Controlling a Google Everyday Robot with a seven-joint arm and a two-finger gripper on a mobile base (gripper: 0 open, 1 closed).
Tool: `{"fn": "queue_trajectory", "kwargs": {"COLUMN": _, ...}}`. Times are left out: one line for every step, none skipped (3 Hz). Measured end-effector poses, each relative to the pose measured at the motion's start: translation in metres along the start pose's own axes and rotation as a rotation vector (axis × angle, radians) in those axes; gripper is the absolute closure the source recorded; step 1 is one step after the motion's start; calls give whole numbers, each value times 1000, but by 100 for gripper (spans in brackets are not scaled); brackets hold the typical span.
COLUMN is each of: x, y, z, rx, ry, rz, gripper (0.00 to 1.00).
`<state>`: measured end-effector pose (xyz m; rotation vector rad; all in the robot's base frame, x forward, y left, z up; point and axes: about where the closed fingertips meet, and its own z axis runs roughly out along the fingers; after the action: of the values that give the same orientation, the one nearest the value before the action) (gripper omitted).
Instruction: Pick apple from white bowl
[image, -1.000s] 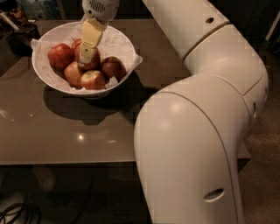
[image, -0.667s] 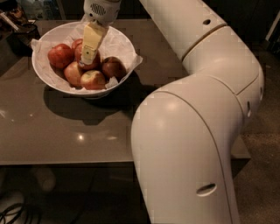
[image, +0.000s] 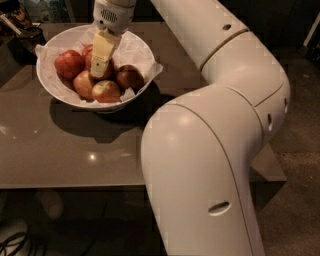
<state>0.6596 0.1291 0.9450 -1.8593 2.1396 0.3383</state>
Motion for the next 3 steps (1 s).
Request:
{"fn": "queue_trajectory", "kwargs": {"x": -4, "y": 4, "z": 10, "rx": -27, "ry": 6, "rz": -7, "gripper": 25}}
{"fn": "queue_trajectory", "kwargs": {"x": -2, "y": 8, "z": 19, "rx": -54, "ry": 11, "rz": -4, "gripper": 27}}
{"fn": "queue_trajectory", "kwargs": {"x": 2, "y": 10, "z": 27, "rx": -62, "ry": 21, "rz": 3, "gripper": 45}}
